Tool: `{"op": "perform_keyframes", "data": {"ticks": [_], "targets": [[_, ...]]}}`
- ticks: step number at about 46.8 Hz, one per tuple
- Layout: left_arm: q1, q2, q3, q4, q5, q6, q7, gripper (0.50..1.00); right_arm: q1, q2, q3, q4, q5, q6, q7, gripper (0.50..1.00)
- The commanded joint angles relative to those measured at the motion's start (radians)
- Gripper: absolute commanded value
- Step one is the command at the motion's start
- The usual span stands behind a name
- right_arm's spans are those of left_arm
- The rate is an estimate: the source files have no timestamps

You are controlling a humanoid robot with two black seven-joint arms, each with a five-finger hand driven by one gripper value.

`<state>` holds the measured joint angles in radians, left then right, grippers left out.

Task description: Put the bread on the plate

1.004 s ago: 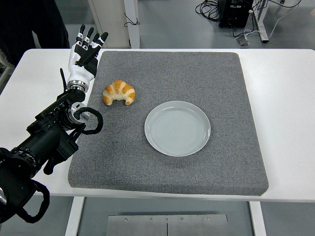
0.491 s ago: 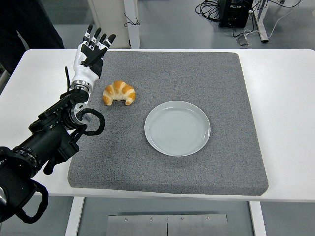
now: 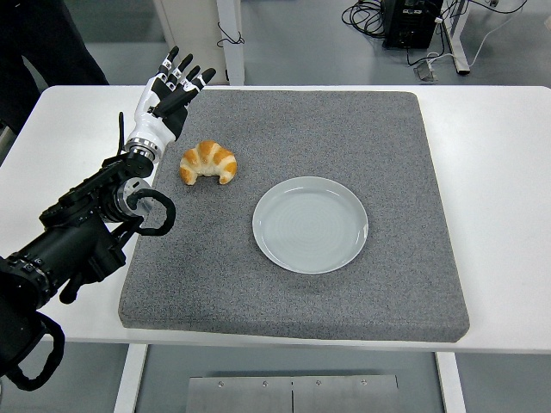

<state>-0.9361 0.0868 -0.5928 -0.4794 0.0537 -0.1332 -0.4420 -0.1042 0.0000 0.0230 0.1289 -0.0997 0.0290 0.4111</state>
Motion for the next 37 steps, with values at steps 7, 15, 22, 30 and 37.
{"op": "perform_keyframes", "data": {"ticks": [7, 15, 22, 30, 37], "targets": [[-0.026, 0.062, 0.087, -0.057, 0.026, 0.018, 0.029, 0.969, 0.0, 0.0, 0.0, 0.0, 0.0, 0.0, 0.0, 1.0], [-0.044, 0.126, 0.107, -0.1, 0.116, 0.021, 0.078, 0.968, 0.0, 0.0, 0.0, 0.0, 0.0, 0.0, 0.0, 1.0], [-0.053, 0.215, 0.117, -0.221, 0.248, 0.03, 0.123, 0.968, 0.0, 0.0, 0.0, 0.0, 0.0, 0.0, 0.0, 1.0], [-0.05, 0.312, 0.126, -0.353, 0.385, 0.055, 0.163, 0.968, 0.0, 0.0, 0.0, 0.0, 0.0, 0.0, 0.0, 1.0], [-0.055, 0.343, 0.128, -0.361, 0.485, 0.055, 0.207, 0.966, 0.0, 0.0, 0.0, 0.0, 0.0, 0.0, 0.0, 1.0]]}}
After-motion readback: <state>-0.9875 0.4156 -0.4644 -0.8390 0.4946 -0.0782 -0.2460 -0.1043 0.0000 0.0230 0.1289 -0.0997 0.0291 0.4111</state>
